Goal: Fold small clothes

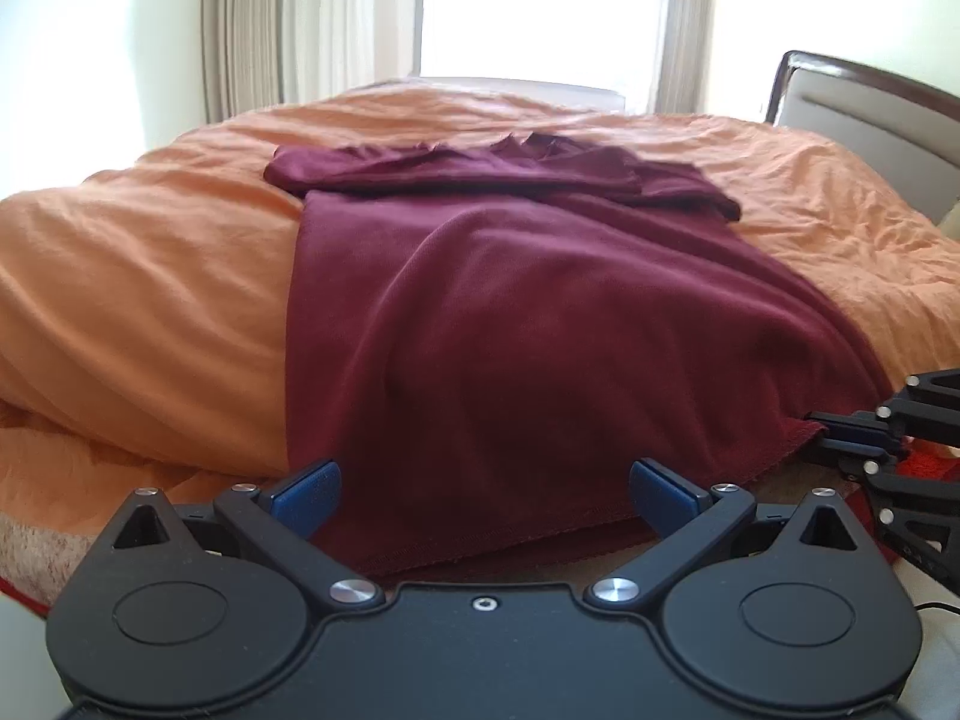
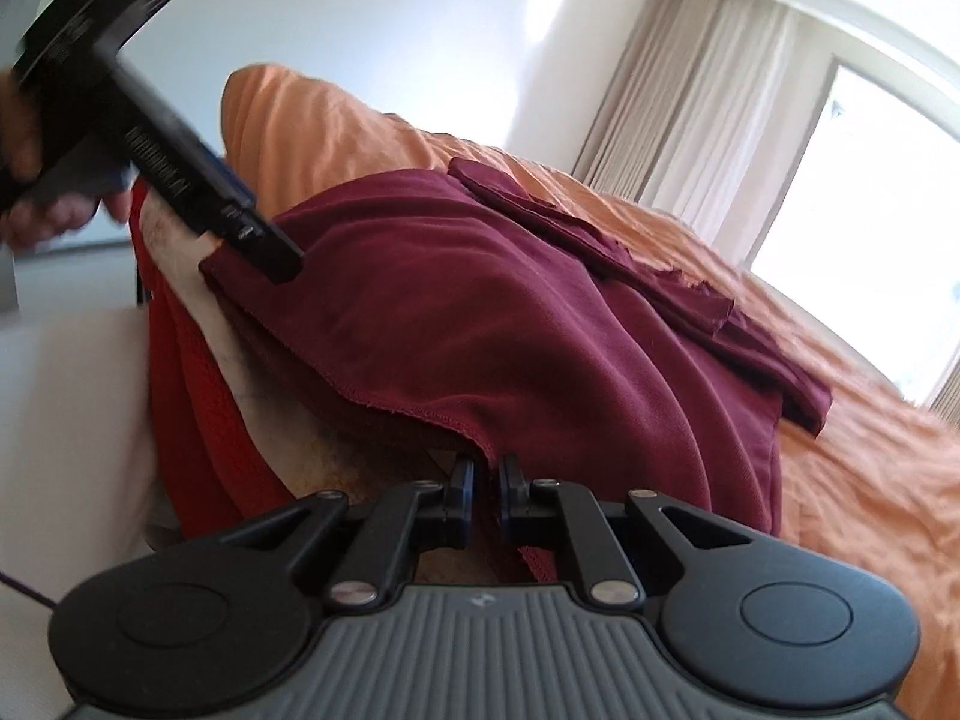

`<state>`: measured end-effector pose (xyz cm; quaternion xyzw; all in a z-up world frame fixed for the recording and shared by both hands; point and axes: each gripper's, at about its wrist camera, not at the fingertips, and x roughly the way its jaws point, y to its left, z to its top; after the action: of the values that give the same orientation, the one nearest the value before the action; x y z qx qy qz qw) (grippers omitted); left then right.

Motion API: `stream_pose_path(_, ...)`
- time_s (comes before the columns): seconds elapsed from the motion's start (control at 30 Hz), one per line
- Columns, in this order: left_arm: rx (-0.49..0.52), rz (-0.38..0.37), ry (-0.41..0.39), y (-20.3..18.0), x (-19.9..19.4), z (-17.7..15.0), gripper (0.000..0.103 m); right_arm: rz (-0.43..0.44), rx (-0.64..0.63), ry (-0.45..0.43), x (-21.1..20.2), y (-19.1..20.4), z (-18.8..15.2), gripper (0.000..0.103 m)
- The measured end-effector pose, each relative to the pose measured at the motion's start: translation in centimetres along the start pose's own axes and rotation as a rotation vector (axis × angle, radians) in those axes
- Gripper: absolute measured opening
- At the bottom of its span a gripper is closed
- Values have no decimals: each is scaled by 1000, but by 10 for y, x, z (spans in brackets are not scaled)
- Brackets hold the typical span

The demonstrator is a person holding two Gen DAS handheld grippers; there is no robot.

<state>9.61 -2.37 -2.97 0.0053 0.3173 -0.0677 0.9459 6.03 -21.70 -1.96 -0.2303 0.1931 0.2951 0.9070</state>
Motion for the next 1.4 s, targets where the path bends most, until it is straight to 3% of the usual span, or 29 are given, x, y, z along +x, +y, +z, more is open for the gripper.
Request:
stream_pose_path(0.13,126,-43,-80,-16,-14,-5,102,66,133,24,0,-23,11,9)
stream_pose_path(0.37,261,-51,-53,-51,-2,-17,102,152,260,64,-3,-50,29,9)
stream_pose_path(0.57,361,8,-106,-89,19,-26,102,217,351,83,-3,-71,36,9)
stream_pose_path(0.7,353,13,-102,-103,37,-25,102,238,384,82,-7,-79,39,8)
stream_pose_path(1.0,401,193,-208,-101,36,-22,93,253,401,67,-13,-86,39,8)
stream_pose_path(1.13,410,226,-293,-89,20,-25,84,261,408,69,-13,-85,37,8)
stream_pose_path(1.2,396,195,-316,-83,13,-26,75,266,408,70,-13,-85,36,8)
stream_pose_path(1.27,381,159,-320,-78,9,-25,56,264,404,70,-14,-83,36,8)
stream_pose_path(1.4,372,70,-327,-74,3,-21,36,243,389,65,-15,-81,35,9)
